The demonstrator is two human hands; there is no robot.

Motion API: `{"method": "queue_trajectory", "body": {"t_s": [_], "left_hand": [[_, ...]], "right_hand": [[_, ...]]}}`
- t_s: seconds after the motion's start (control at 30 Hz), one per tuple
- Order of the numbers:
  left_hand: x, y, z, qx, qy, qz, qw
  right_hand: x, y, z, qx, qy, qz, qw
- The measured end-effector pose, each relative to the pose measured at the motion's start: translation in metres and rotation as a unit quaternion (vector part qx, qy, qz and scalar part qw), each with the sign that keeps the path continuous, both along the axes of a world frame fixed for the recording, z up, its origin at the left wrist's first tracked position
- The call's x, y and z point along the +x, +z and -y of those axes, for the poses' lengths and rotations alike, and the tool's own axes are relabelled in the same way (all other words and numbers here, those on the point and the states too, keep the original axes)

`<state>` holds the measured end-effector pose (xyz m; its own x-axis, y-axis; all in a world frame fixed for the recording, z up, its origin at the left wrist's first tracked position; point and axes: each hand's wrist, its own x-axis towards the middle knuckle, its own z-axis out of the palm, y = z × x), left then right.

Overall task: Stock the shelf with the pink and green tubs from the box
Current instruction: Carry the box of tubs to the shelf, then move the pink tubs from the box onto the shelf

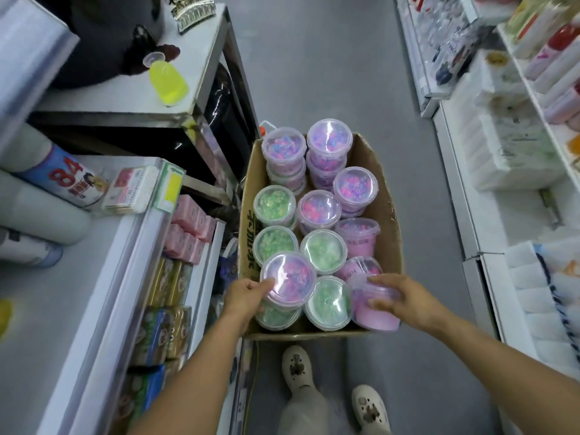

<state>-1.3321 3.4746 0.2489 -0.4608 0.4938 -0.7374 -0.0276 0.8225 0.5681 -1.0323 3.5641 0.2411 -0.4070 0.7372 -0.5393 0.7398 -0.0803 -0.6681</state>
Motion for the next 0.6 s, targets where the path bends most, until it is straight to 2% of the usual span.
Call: {"method": "queue_trajectory", "body": {"t_s": [0.1, 0.2, 0.33, 0.47, 0.6], "left_hand": [[0.017, 0.009, 0.007, 0.011, 0.075, 0.056, 0.996], [0.036, 0.023, 0.019, 0.048, 0.146, 0.069, 0.986], [0.055, 0.049, 0.046, 0.116, 0.239, 0.085, 0.960], [0.068, 0.084, 0.085, 0.203, 0.310, 0.107, 0.923], [0.072, 0.127, 0.128, 0.240, 0.321, 0.093, 0.912]], "right_hand": [[0.001, 0.002, 0.002, -0.003, -0.008, -0.013, 1.000], [-0.001, 0.013, 0.002, 0.010, -0.018, -0.049, 0.999], [-0.015, 0.053, 0.003, 0.001, -0.032, -0.161, 0.986], [-0.040, 0.113, 0.011, 0.027, 0.003, -0.259, 0.965], [-0.063, 0.168, 0.031, 0.070, 0.085, -0.303, 0.946]]}}
